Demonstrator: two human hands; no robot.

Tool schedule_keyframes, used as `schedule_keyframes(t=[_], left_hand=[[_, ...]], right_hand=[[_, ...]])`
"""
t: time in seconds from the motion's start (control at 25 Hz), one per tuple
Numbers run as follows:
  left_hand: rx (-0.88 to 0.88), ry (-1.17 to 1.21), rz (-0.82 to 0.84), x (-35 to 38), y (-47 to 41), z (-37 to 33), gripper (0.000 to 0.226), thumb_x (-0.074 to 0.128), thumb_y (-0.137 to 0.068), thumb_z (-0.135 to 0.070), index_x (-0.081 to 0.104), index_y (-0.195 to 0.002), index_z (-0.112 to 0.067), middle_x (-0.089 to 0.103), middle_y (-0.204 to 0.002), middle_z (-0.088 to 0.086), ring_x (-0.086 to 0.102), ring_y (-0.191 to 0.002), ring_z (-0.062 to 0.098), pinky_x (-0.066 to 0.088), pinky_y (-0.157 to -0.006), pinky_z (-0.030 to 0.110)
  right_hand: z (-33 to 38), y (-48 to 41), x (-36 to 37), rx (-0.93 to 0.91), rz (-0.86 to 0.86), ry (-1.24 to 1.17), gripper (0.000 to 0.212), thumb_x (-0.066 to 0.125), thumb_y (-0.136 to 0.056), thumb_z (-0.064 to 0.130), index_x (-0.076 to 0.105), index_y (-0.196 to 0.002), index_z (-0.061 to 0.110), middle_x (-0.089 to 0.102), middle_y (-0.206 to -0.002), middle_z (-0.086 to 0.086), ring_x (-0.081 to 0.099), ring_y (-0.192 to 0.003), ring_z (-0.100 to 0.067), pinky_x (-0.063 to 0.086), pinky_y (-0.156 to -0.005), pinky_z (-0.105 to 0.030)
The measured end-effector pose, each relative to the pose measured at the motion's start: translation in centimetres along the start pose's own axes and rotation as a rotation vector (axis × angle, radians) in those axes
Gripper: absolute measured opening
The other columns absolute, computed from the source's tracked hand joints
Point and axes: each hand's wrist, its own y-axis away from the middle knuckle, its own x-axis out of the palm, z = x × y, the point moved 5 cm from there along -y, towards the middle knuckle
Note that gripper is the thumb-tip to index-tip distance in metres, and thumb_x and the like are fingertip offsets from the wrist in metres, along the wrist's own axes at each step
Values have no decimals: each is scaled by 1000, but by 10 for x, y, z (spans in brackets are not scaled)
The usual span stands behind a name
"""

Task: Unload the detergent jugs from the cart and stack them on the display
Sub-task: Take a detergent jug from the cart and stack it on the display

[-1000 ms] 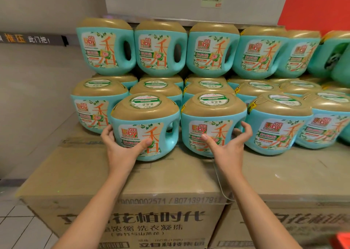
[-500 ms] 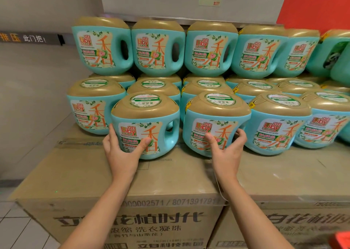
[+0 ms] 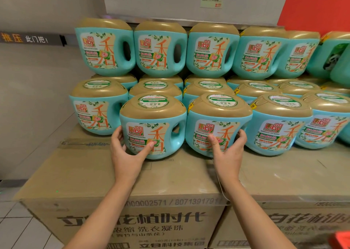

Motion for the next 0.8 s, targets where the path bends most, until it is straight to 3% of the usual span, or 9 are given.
schedule_keyframes(t=[0.16, 0.36, 0.48, 0.56, 0.68, 0.8], left_hand=[[-2, -37, -24, -2, -1, -3, 101, 86, -48, -47, 39, -134, -26, 46, -134, -7, 48, -120, 2, 48, -101, 32], [-5, -116, -4, -2, 0, -3, 102, 89, -52, -45, 37, -136, -23, 45, -137, -2, 45, -124, 10, 47, -103, 40], [16, -203, -57, -4, 10, -12, 96, 89, -62, -38, 36, -139, -16, 38, -141, 4, 42, -128, 14, 43, -106, 43], [134, -204, -92, -6, 29, -25, 77, 84, -73, -30, 41, -134, -10, 38, -137, 6, 44, -121, 11, 45, -102, 41], [185, 14, 107, 0, 72, -40, 41, 68, -85, -14, 51, -122, -21, 50, -119, -3, 56, -98, 5, 52, -85, 26], [-1, 159, 386, 14, 134, -40, 31, 62, -91, -11, 62, -106, -38, 64, -94, -9, 62, -83, 3, 53, -72, 14]], right_hand=[[-1, -1, 1, 13, 17, -20, 95, 66, -70, 64, 26, -142, 17, 50, -136, -6, 50, -125, -21, 48, -100, -47], [-2, 0, -2, 40, 37, -14, 89, 70, -74, 56, 28, -142, 17, 51, -136, -5, 50, -125, -20, 48, -101, -46], [2, 6, -11, 37, -14, 31, 75, 73, -83, 38, 34, -142, 11, 47, -137, -8, 42, -130, -21, 40, -107, -39], [5, 20, -28, 10, -85, 22, 51, 68, -89, 27, 46, -131, 9, 53, -128, -5, 47, -122, -19, 41, -101, -30], [0, 59, -74, -57, -174, -3, 11, 57, -91, 17, 61, -101, 18, 60, -99, 4, 57, -95, -11, 46, -79, -20], [-25, 115, -130, 79, -149, -47, 13, 57, -93, 12, 64, -92, 24, 64, -85, 12, 57, -78, -2, 46, -69, -16]])
